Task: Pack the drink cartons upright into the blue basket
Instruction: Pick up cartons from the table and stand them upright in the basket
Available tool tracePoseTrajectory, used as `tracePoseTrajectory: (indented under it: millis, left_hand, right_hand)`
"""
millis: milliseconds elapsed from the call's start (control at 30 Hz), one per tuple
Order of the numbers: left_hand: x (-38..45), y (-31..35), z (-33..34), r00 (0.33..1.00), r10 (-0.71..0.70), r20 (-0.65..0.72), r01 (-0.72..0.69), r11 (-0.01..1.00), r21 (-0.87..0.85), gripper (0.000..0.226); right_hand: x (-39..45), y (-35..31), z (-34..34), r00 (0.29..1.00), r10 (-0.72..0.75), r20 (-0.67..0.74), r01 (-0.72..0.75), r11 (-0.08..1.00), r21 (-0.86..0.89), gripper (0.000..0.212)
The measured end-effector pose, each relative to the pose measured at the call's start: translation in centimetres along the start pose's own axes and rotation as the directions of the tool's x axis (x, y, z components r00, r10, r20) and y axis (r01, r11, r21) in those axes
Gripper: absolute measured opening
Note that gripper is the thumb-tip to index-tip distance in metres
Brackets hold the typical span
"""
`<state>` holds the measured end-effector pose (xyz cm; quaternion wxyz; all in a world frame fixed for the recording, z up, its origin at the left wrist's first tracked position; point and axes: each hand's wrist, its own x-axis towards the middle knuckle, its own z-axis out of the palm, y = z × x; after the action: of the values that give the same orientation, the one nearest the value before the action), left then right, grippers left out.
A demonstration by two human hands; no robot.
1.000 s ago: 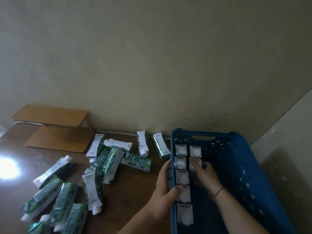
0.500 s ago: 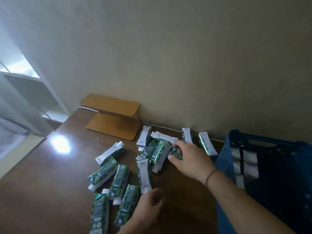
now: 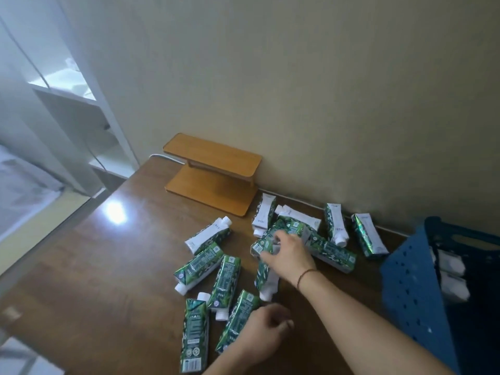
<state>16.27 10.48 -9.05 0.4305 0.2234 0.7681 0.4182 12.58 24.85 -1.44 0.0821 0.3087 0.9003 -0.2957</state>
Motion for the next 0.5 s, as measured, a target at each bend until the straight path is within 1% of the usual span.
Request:
tracePoseTrajectory:
  millis: [33,67,100,133,167,200,233,267,300,333,367,400,433,467,500]
  left_hand:
    - [0.2,0.3,0.1,1.0,-0.014,-0.011,0.013,0.996,-0.091,0.022]
    - [0.4,0.6,0.2,0.999,-0.032,-0.028,0.025,0.975,-0.219,0.026]
    - [0.6,1.2,0.1,0.997,-0.048,-0.057,0.026,0.94,-0.34,0.027]
    - [0.8,1.7,-0.1,0.993,-0.061,-0.104,0.007,0.889,-0.459,0.032]
    - [1.1,2.3,-0.4,0.987,-0.067,-0.144,-0.022,0.84,-0.543,0.043]
    - [1.4,3.0,-0.7,0.984,-0.053,-0.17,-0.057,0.811,-0.582,0.057]
    - [1.6,3.9,-1.0,0.982,-0.016,-0.187,-0.098,0.807,-0.583,0.067]
    - [1.7,5.0,-1.2,0.978,0.031,-0.205,-0.148,0.796,-0.587,0.071]
    - [1.8,5.8,-1.4,0.974,0.052,-0.222,-0.18,0.769,-0.613,0.074]
    - [2.0,6.7,-1.4,0.969,0.057,-0.241,-0.205,0.732,-0.65,0.073]
    - [2.1,7.5,-1.3,0.964,0.048,-0.262,-0.219,0.7,-0.679,0.07]
    - [2.0,8.2,-1.1,0.96,0.039,-0.279,-0.229,0.684,-0.693,0.068]
    - [1.9,8.7,-0.7,0.954,0.038,-0.297,-0.241,0.685,-0.688,0.065]
    - [1.7,9.0,-0.3,0.95,0.06,-0.306,-0.259,0.697,-0.669,0.062]
    - [1.4,9.4,0.3,0.947,0.105,-0.304,-0.285,0.713,-0.64,0.056]
  right_hand:
    - [0.0,0.2,-0.8,0.998,0.011,-0.054,-0.007,0.997,0.074,0.04]
    - [0.0,0.3,-1.6,0.992,0.02,-0.127,-0.001,0.989,0.149,0.04]
    - [-0.3,0.5,-2.4,0.976,0.037,-0.213,0.015,0.971,0.238,0.036]
    - [-0.8,0.7,-3.1,0.959,0.087,-0.269,0.023,0.925,0.379,0.03]
    - [-1.2,1.0,-3.5,0.956,0.155,-0.248,0.014,0.821,0.57,0.027]
    - [-1.7,1.3,-3.7,0.969,0.2,-0.143,-0.024,0.656,0.755,0.03]
    - [-2.3,1.8,-3.7,0.981,0.196,-0.014,-0.087,0.495,0.865,0.037]
    - [-3.0,2.4,-3.5,0.984,0.166,0.069,-0.134,0.418,0.898,0.049]
    - [-3.6,3.1,-3.3,0.984,0.145,0.105,-0.161,0.453,0.877,0.062]
    - [-4.0,3.7,-3.2,0.985,0.137,0.1,-0.16,0.547,0.821,0.073]
    - [-4.4,4.4,-3.3,0.99,0.124,0.067,-0.134,0.668,0.732,0.075]
    - [-4.8,4.9,-3.5,0.994,0.107,0.022,-0.098,0.775,0.624,0.069]
    - [-5.2,5.4,-4.0,0.995,0.092,-0.043,-0.056,0.851,0.521,0.06]
    - [-5.5,5.8,-4.6,0.992,0.064,-0.111,-0.009,0.897,0.442,0.054]
    - [-6.0,6.2,-5.4,0.988,0.021,-0.155,0.041,0.922,0.384,0.057]
